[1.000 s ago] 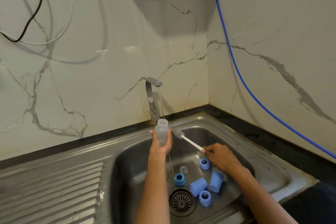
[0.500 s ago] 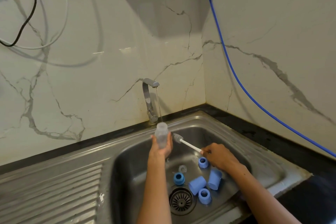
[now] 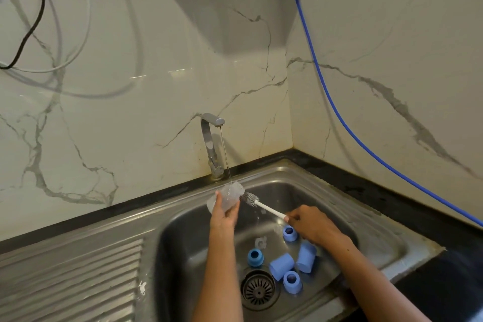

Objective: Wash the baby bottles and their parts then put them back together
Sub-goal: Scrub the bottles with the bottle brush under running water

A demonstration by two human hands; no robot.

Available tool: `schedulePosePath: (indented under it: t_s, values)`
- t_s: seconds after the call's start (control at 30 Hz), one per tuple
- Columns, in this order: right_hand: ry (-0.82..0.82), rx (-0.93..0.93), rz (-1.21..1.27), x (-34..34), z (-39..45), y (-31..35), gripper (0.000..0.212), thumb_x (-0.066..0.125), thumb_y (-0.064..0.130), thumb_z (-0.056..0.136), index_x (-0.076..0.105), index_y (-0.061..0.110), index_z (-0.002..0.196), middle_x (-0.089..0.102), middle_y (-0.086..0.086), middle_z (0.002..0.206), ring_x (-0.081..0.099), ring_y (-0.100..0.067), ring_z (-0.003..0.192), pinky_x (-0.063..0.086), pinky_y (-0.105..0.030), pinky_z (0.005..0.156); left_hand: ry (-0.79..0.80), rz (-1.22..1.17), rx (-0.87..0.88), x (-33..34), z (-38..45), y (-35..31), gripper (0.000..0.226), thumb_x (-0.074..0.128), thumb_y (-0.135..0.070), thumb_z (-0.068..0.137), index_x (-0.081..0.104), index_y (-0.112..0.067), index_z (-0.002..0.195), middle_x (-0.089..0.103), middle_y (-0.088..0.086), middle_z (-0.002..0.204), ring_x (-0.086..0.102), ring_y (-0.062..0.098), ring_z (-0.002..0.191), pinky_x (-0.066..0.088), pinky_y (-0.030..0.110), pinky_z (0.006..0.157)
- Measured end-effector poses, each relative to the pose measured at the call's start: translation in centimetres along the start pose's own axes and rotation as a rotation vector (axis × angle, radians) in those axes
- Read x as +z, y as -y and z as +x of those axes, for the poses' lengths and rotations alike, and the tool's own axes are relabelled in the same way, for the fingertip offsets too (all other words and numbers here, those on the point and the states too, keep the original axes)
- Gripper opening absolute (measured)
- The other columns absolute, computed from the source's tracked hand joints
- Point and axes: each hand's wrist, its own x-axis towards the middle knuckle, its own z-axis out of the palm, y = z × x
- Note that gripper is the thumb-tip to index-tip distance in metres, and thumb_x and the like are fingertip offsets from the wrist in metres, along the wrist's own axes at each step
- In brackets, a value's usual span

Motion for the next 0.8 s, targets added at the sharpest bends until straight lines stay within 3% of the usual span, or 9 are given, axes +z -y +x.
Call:
schedulePosePath:
  t_s: [0.07, 0.23, 0.37, 0.5, 0.63, 0.8]
  values:
    - [-0.004, -0.001, -0.006, 0.0, 0.1, -0.1, 0.036, 0.048, 0.035, 0.099, 0.053, 0.018, 0.068, 0.051, -0.001, 0.065, 0.047, -0.018, 0.062, 0.040, -0.028, 0.063, -0.015, -0.271, -0.042, 0.1, 1.3, -0.2, 0.053, 0.059, -0.023, 0.093, 0.039, -0.008, 0.140, 0.042, 0.018, 0.144, 0.039, 0.034, 0.134, 0.032, 0.044, 0.112]
    - [-0.009, 0.003, -0.003, -0.1, 0.2, -0.4, 0.040, 0.048, 0.034, 0.099, 0.050, 0.021, 0.061, 0.054, -0.003, 0.068, 0.048, -0.018, 0.065, 0.040, -0.029, 0.064, -0.030, -0.166, -0.057, -0.3, 1.7, -0.3, 0.042, 0.050, -0.013, 0.091, 0.039, -0.010, 0.132, 0.043, 0.022, 0.137, 0.042, 0.041, 0.127, 0.036, 0.051, 0.106]
    - [-0.003, 0.005, 0.015, 0.2, 0.1, -0.6, 0.035, 0.049, 0.034, 0.098, 0.064, 0.011, 0.078, 0.058, -0.007, 0.074, 0.051, -0.019, 0.068, 0.042, -0.029, 0.065, 0.028, -0.219, -0.091, 0.8, 1.1, -0.1, 0.045, 0.044, -0.015, 0.089, 0.039, -0.009, 0.134, 0.049, 0.023, 0.121, 0.046, 0.040, 0.122, 0.039, 0.050, 0.102]
    - [-0.009, -0.010, 0.009, 0.4, 0.4, -0.6, 0.037, 0.048, 0.034, 0.099, 0.068, 0.004, 0.090, 0.056, -0.007, 0.073, 0.049, -0.018, 0.067, 0.039, -0.030, 0.064, 0.030, 0.004, 0.014, 1.1, 2.2, 0.1, 0.052, 0.055, -0.002, 0.091, 0.037, -0.006, 0.139, 0.047, 0.022, 0.133, 0.047, 0.037, 0.123, 0.040, 0.052, 0.101]
    - [-0.010, 0.004, -0.015, 0.3, 0.7, -0.8, 0.037, 0.049, 0.034, 0.098, 0.063, 0.007, 0.078, 0.061, -0.012, 0.076, 0.051, -0.019, 0.068, 0.043, -0.031, 0.067, 0.043, 0.378, 0.178, 2.1, 2.5, 0.6, 0.065, 0.064, 0.012, 0.078, 0.039, -0.008, 0.134, 0.049, 0.015, 0.123, 0.053, 0.029, 0.106, 0.049, 0.049, 0.091]
    - [0.003, 0.036, -0.025, 0.7, 0.9, -1.2, 0.039, 0.051, 0.035, 0.097, 0.068, 0.001, 0.095, 0.067, -0.016, 0.084, 0.051, -0.017, 0.067, 0.043, -0.031, 0.066, 0.141, 0.513, 0.233, 2.3, 2.3, 0.9, 0.063, 0.065, 0.015, 0.071, 0.045, -0.017, 0.122, 0.052, 0.008, 0.112, 0.054, 0.025, 0.098, 0.051, 0.036, 0.071]
